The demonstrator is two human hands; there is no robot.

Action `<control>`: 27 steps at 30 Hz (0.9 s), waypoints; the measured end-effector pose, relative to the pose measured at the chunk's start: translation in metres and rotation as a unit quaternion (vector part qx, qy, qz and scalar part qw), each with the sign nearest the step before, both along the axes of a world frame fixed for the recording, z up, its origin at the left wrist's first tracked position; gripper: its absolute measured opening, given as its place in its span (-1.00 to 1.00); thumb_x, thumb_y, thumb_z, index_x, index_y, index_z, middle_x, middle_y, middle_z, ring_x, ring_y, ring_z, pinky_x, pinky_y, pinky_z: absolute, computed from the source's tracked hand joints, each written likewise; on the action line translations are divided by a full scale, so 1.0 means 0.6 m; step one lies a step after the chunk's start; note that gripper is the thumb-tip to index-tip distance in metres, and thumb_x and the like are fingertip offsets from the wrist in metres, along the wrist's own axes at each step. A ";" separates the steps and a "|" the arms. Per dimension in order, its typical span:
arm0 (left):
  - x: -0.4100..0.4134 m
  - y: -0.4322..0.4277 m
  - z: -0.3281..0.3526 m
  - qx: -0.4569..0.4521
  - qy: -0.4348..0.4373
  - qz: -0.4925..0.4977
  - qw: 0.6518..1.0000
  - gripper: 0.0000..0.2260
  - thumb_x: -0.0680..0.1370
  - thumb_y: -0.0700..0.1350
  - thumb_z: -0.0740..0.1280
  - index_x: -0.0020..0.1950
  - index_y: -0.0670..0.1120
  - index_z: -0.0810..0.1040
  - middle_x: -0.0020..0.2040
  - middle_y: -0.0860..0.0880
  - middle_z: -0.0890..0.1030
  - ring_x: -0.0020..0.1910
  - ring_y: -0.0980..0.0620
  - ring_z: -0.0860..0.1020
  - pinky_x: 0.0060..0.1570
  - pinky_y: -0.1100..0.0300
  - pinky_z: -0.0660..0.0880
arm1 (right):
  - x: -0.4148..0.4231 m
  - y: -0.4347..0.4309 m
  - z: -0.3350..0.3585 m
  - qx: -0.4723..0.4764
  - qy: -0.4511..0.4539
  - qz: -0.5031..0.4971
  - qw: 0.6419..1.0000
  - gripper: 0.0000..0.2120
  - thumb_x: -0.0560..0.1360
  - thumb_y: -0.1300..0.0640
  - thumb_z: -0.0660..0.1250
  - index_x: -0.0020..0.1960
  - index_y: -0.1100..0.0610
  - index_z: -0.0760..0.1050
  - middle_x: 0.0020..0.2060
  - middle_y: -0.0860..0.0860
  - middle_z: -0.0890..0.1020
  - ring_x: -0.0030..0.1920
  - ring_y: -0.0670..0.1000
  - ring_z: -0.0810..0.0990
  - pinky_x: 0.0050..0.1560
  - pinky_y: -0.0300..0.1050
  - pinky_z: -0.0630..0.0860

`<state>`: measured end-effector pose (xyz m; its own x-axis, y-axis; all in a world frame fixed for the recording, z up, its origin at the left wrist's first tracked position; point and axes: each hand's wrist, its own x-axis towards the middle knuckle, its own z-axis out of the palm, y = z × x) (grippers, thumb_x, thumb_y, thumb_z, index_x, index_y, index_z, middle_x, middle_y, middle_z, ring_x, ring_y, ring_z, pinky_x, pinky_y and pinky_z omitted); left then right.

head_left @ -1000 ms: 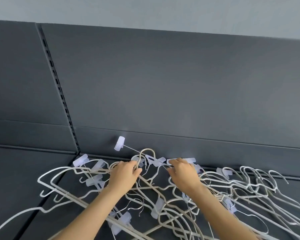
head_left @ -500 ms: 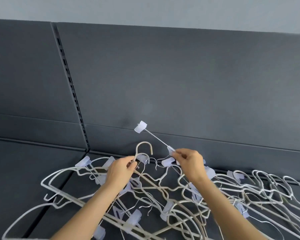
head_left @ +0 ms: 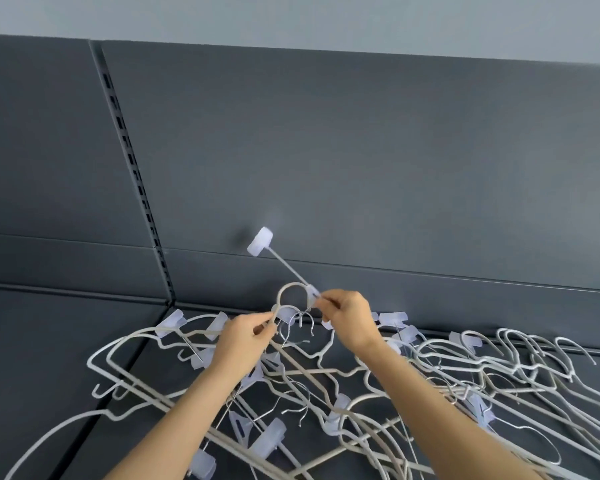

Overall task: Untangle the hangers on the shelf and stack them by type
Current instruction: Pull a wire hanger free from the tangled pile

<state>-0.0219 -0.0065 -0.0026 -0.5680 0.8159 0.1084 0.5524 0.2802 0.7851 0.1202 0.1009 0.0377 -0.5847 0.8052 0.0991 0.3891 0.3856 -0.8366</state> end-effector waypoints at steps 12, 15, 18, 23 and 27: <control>-0.039 -0.017 -0.018 -0.051 0.122 -0.008 0.991 -0.72 0.60 -0.14 0.15 0.24 -0.08 0.53 -0.13 -0.02 0.59 0.00 -0.05 0.49 0.12 0.07 0.39 | 0.103 0.039 -0.051 0.328 -0.199 -0.101 0.918 -0.79 0.16 0.54 0.40 -0.37 0.28 0.50 -0.50 -0.02 0.26 -0.49 0.07 0.28 -0.57 -0.24 0.16; -0.052 -0.025 -0.020 -0.062 0.117 -0.016 0.991 -0.71 0.59 -0.20 0.14 0.27 -0.15 0.50 0.06 -0.12 0.60 0.13 -0.11 0.49 0.19 0.05 0.39 | 0.104 0.031 -0.091 0.323 -0.271 -0.109 0.900 -0.61 -0.05 0.59 0.38 -0.28 0.29 0.57 -0.53 0.07 0.40 -0.50 0.14 0.45 -0.59 -0.26 0.16; -0.070 -0.042 -0.021 -0.071 0.142 -0.014 0.987 -0.73 0.58 -0.15 0.19 0.22 -0.17 0.53 0.11 -0.14 0.59 0.14 -0.11 0.50 0.17 0.04 0.42 | 0.102 0.023 -0.105 0.267 -0.305 -0.110 0.908 -0.74 0.20 0.55 0.30 -0.16 0.35 0.54 -0.31 0.22 0.55 -0.28 0.23 0.53 -0.39 -0.10 0.31; -0.097 -0.077 -0.025 -0.085 0.154 -0.003 0.984 -0.73 0.54 -0.15 0.26 0.23 -0.10 0.54 0.14 -0.07 0.58 0.12 -0.05 0.52 0.14 0.11 0.41 | 0.089 0.004 -0.076 0.260 -0.364 -0.117 0.887 -0.75 0.51 0.13 0.21 0.13 0.22 0.48 0.07 0.14 0.54 0.12 0.22 0.47 0.05 0.04 0.39; -0.117 -0.098 -0.030 -0.096 0.185 0.030 0.978 -0.70 0.55 -0.18 0.24 0.28 -0.10 0.48 0.24 -0.05 0.50 0.25 -0.05 0.42 0.27 0.12 0.31 | 0.048 -0.056 -0.033 0.198 -0.254 -0.018 0.946 -0.85 0.52 0.05 0.19 -0.13 0.10 0.47 -0.08 0.11 0.56 -0.02 0.16 0.51 -0.11 -0.07 0.36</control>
<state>-0.0922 -0.0653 -0.0208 -0.5659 0.8081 0.1632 0.7668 0.4432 0.4644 0.1490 0.0674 0.0179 -0.6107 0.7840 0.1111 0.7215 0.6088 -0.3300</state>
